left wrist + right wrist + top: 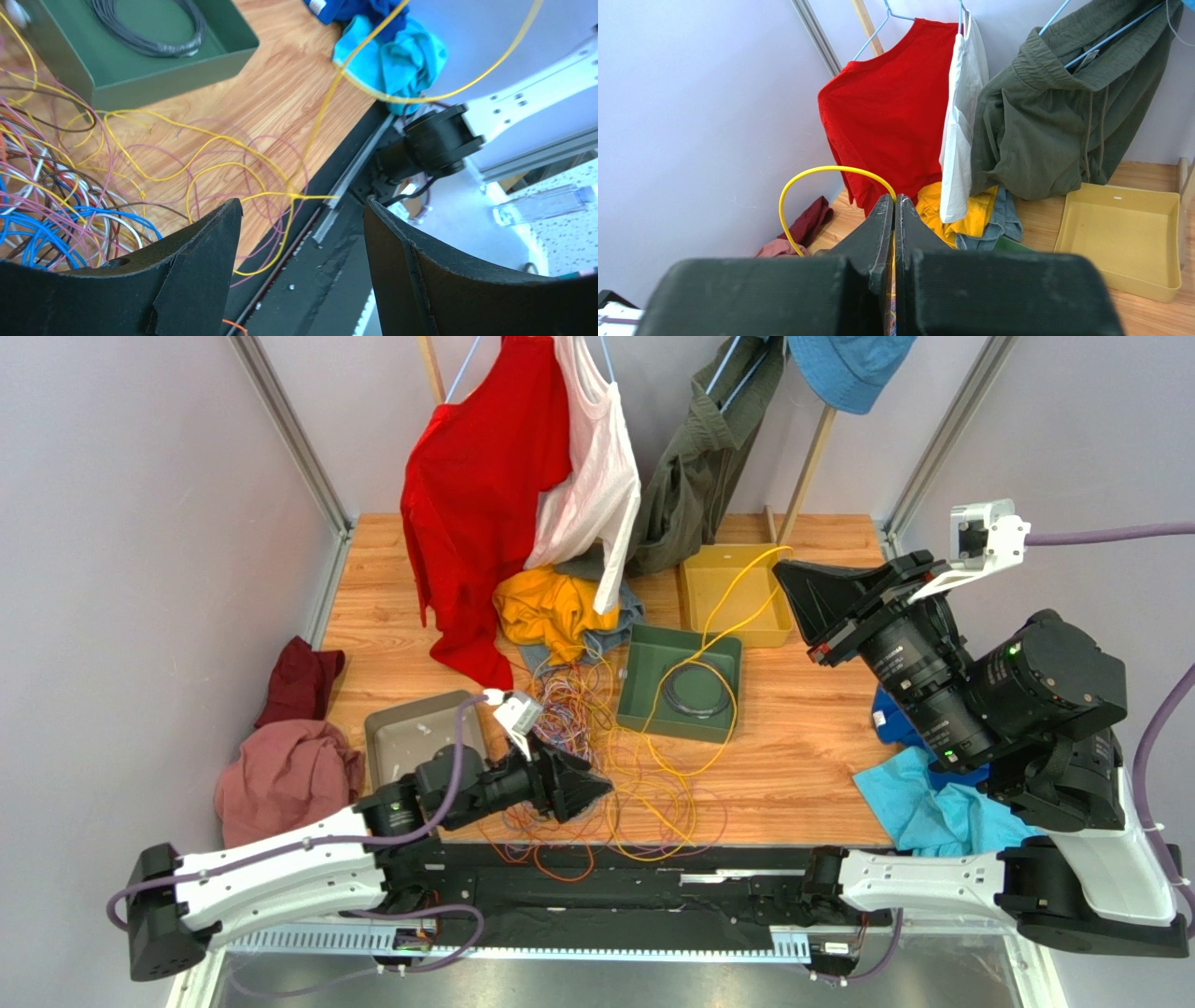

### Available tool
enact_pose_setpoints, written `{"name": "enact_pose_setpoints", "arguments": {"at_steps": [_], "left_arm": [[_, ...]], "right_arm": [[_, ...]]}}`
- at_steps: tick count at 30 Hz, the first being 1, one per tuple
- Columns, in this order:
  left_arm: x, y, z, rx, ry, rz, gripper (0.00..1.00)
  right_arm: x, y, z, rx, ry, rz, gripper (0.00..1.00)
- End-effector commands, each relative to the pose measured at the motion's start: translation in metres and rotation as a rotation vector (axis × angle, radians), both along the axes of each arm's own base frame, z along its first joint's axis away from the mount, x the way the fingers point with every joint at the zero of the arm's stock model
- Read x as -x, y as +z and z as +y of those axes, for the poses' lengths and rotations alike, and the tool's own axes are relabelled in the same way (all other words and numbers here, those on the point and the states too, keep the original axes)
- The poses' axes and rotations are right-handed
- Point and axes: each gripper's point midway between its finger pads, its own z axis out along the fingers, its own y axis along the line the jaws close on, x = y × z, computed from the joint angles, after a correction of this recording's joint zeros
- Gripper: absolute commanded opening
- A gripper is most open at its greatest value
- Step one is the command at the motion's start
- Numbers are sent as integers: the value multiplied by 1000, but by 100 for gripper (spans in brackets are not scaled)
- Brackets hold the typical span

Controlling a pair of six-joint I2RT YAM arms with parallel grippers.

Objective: Untangle the cables

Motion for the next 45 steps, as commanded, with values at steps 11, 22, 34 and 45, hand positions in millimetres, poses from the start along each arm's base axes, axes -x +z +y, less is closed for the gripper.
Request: {"name": "enact_pose_setpoints", "arguments": {"at_steps": [11, 22, 34, 45], "left_arm": [[-13, 11, -64, 100, -95, -160, 71], [-26, -18, -82, -45, -75, -109, 0], [-36, 180, 18, -71, 172, -249, 0], [-30, 232, 0, -84, 94, -255, 0]], "right_arm": [[11, -1, 14, -32, 96, 20, 0], [13, -21, 8, -15, 92, 31, 0], [8, -63, -14, 17, 6, 61, 0], [16, -140, 44, 85, 179, 138, 0]]}}
